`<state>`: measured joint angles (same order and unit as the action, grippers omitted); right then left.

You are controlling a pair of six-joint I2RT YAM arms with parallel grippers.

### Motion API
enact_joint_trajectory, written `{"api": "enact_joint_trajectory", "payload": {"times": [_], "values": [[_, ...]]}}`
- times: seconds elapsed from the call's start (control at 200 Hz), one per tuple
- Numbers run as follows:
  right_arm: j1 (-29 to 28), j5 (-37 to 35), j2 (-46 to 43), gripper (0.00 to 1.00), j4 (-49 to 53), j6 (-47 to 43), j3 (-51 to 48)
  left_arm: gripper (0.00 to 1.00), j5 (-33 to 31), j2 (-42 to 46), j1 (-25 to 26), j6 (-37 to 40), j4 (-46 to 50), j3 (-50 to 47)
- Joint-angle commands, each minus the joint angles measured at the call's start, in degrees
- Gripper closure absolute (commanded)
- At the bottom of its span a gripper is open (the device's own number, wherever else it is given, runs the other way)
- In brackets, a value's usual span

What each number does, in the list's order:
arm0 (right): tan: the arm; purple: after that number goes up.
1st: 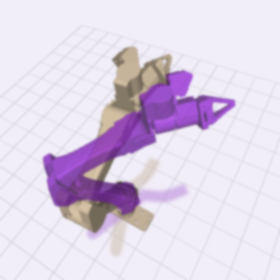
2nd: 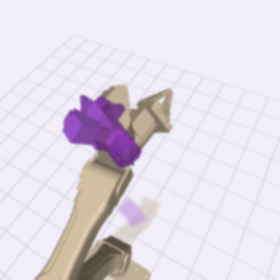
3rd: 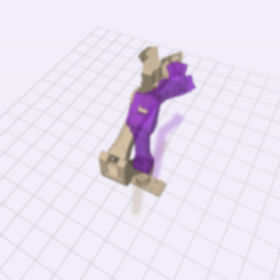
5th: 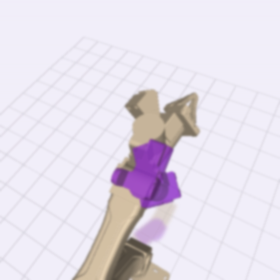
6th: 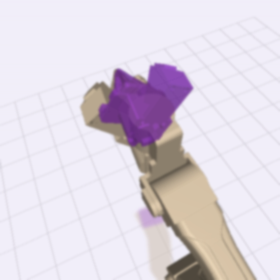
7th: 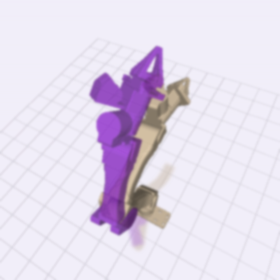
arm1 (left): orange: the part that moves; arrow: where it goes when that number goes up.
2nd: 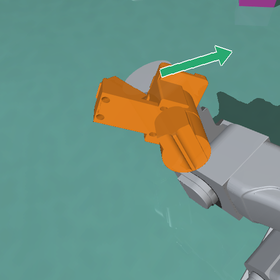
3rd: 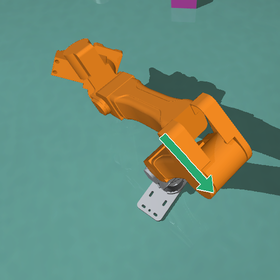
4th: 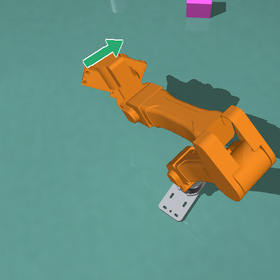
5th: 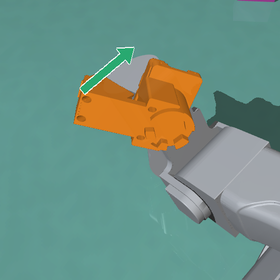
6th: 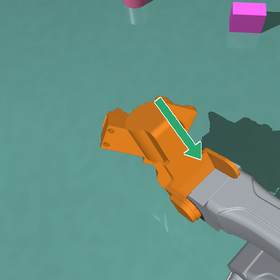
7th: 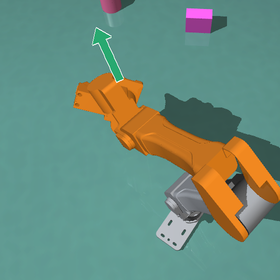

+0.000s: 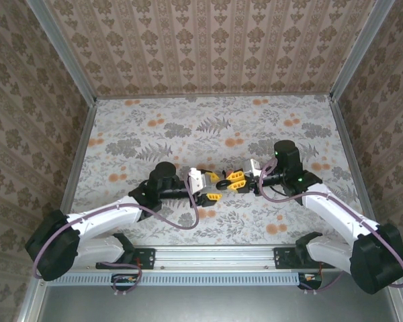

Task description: Insert wireless bluetooth earbuds into charging case

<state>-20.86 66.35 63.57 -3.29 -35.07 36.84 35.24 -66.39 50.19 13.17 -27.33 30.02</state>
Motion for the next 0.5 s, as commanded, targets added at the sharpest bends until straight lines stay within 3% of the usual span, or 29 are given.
{"api": "enact_joint_trajectory", "payload": {"times": [0.0,0.36,0.5], "values": [[0.2,2.9,1.0,0.87,-1.2,1.0,0.0,0.48,2.8,0.0,0.2,-1.8,-3.3,0.3],[0.1,2.5,1.6,0.87,-1.9,1.8,0.3,0.63,2.1,-0.9,0.8,-1.9,-3.4,1.2],[0.1,2.6,1.5,0.87,-1.9,2.0,0.3,0.75,1.9,-1.0,0.9,-1.8,-3.0,1.3]]}}
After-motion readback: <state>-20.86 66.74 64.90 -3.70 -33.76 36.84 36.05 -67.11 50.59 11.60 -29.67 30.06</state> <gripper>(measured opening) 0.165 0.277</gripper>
